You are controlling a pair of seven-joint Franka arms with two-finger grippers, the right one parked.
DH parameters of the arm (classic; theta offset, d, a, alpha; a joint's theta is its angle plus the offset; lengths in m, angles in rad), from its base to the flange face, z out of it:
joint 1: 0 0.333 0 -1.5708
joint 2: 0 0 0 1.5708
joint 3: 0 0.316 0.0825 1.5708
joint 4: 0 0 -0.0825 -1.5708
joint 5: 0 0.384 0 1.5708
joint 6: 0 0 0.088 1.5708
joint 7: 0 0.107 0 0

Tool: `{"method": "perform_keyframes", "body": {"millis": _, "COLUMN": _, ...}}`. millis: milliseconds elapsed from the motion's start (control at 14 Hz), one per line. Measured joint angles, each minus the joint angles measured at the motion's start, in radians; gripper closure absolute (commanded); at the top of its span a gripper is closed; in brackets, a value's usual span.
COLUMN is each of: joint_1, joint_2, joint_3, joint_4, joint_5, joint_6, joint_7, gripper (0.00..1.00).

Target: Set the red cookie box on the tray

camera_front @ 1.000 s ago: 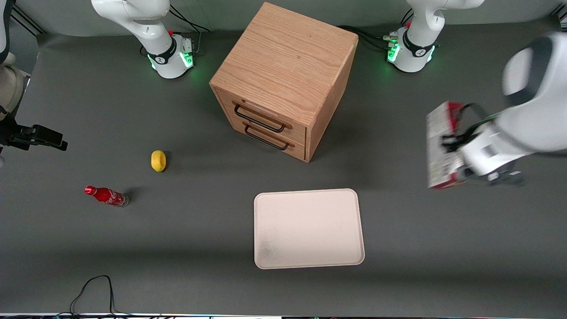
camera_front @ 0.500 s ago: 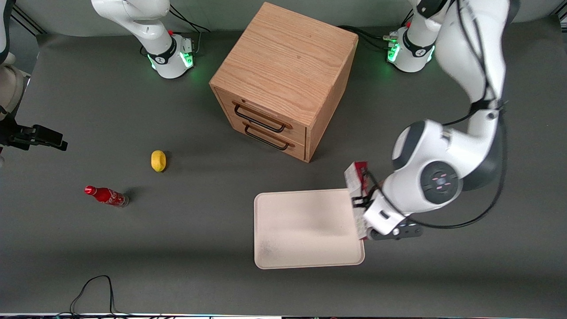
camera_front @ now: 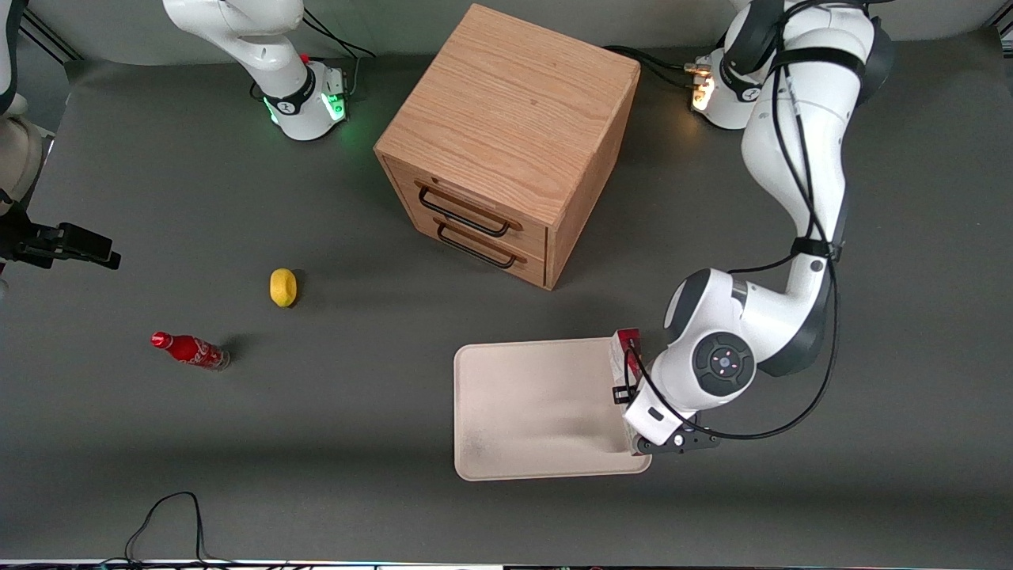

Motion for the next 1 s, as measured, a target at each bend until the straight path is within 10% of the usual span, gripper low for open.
{"method": "perform_keyframes", "body": {"millis": 357, "joint_1": -0.009, "joint_2": 0.038, "joint_3": -0.002, "joint_4": 0.001, "joint_5": 0.001, "joint_6": 0.019, "joint_7": 0.000, "gripper": 1.00}}
{"method": "perform_keyframes", "body": {"millis": 429, "joint_1": -0.011, "joint_2": 0.040, "joint_3": -0.002, "joint_4": 0.001, "joint_5": 0.001, "joint_6": 0.022, "joint_7": 0.000, "gripper": 0.11}}
{"method": "perform_keyframes", "body": {"millis": 500, "joint_1": -0.011, "joint_2": 0.040, "joint_3": -0.002, "joint_4": 0.001, "joint_5": 0.001, "joint_6": 0.023, "joint_7": 0.000, "gripper": 0.00}}
{"method": "perform_keyframes", "body": {"millis": 1000, "joint_1": -0.012, "joint_2": 0.039, "joint_3": -0.002, "joint_4": 0.003, "joint_5": 0.006, "joint_6": 0.035, "joint_7": -0.001, "gripper": 0.00}}
